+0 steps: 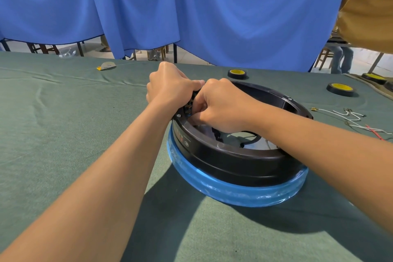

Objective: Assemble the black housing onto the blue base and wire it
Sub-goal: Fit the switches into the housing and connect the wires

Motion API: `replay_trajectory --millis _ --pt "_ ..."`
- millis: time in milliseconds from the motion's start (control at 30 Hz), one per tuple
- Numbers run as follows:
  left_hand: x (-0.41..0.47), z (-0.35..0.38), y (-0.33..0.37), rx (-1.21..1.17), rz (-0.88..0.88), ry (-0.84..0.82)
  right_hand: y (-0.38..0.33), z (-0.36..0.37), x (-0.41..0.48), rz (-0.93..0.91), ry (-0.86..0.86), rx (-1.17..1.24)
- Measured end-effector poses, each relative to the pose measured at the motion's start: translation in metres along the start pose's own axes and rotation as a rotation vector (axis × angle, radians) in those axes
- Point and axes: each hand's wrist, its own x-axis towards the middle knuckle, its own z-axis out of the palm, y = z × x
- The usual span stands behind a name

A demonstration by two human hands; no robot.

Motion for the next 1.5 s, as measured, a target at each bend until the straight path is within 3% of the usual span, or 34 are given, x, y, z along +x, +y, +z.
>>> replay_trajectory --millis 167,333,500,1500 --pt "0.001 -0.001 -0.001 -0.008 0.000 -0.014 0.004 -0.010 0.001 0.027 -0.060 0.062" --pt "0.002 0.001 -0.002 0.001 0.000 -0.022 0.019 -0.021 0.001 0.058 0.124 0.054" --pt "0.002 0.001 -0.002 -0.006 -0.004 -0.021 0.019 -0.014 0.001 0.027 0.046 -0.082" --pt "-0.001 -0.001 0.000 -0.003 -0.008 -0.014 0.015 -0.009 0.007 0.084 -0.002 0.001"
